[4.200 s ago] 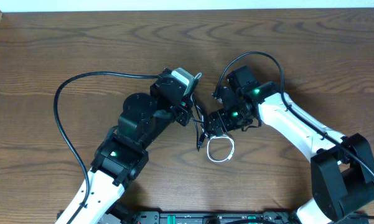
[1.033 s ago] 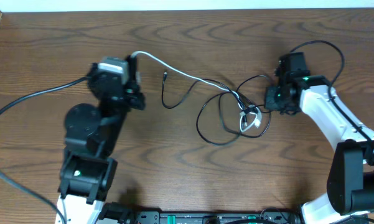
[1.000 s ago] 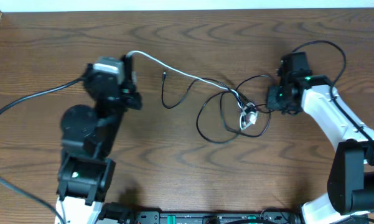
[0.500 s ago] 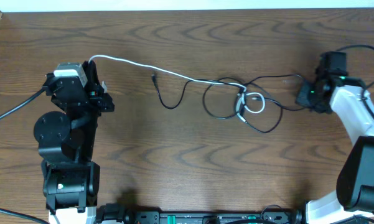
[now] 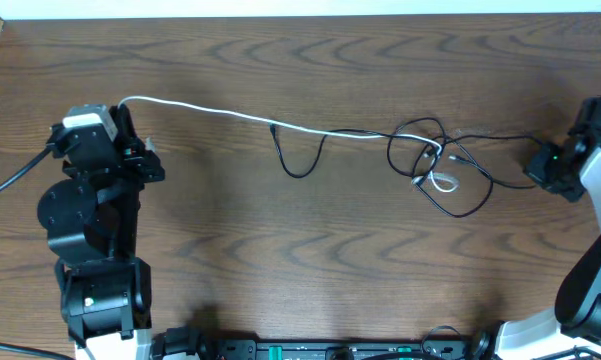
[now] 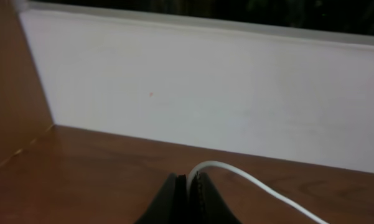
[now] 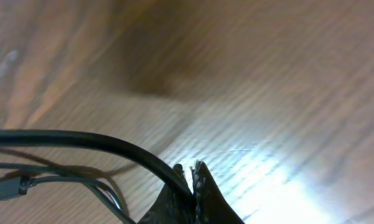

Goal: Untangle cables

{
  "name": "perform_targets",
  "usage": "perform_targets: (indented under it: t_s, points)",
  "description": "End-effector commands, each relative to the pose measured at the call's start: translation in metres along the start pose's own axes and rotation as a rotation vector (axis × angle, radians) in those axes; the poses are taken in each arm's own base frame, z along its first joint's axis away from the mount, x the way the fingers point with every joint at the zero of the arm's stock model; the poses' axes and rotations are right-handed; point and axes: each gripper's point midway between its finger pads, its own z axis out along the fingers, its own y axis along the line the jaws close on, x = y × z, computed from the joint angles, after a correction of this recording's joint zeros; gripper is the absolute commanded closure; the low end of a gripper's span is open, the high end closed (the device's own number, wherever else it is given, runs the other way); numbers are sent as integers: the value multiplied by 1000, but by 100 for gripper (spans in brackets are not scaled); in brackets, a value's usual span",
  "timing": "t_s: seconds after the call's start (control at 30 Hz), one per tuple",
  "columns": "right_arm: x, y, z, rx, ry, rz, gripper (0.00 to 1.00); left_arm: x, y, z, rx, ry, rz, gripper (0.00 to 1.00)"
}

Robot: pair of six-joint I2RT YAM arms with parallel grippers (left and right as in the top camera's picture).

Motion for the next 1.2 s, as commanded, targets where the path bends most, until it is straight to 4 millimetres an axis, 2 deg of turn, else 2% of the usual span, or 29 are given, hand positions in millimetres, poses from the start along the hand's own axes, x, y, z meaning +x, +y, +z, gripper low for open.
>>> perform_targets:
  t_s: [0.0,0.2,0.33,0.53,0.77,0.93,1.17]
  points:
    - [-2,-17,2,20,8,82,99,-16,9,-6,-35,-29,-5,92]
    - [-2,-25,2,25,18,110,99,-11,11,-3,-43,-10,-7,92]
    - [-1,-39,1,78,16,169,99,3,18,8,-63,42,-13,92]
    - [-2,-60,1,101,25,242,99,23,38,21,-120,112,-28,92]
    - [-1,-69,1,100,34,274,99,29,58,23,-174,127,-100,92]
    - [2,-54,2,25,60,267,99,29,52,24,-134,131,-104,92]
    - [12,-3,0,-126,100,102,99,32,24,26,28,152,-117,92]
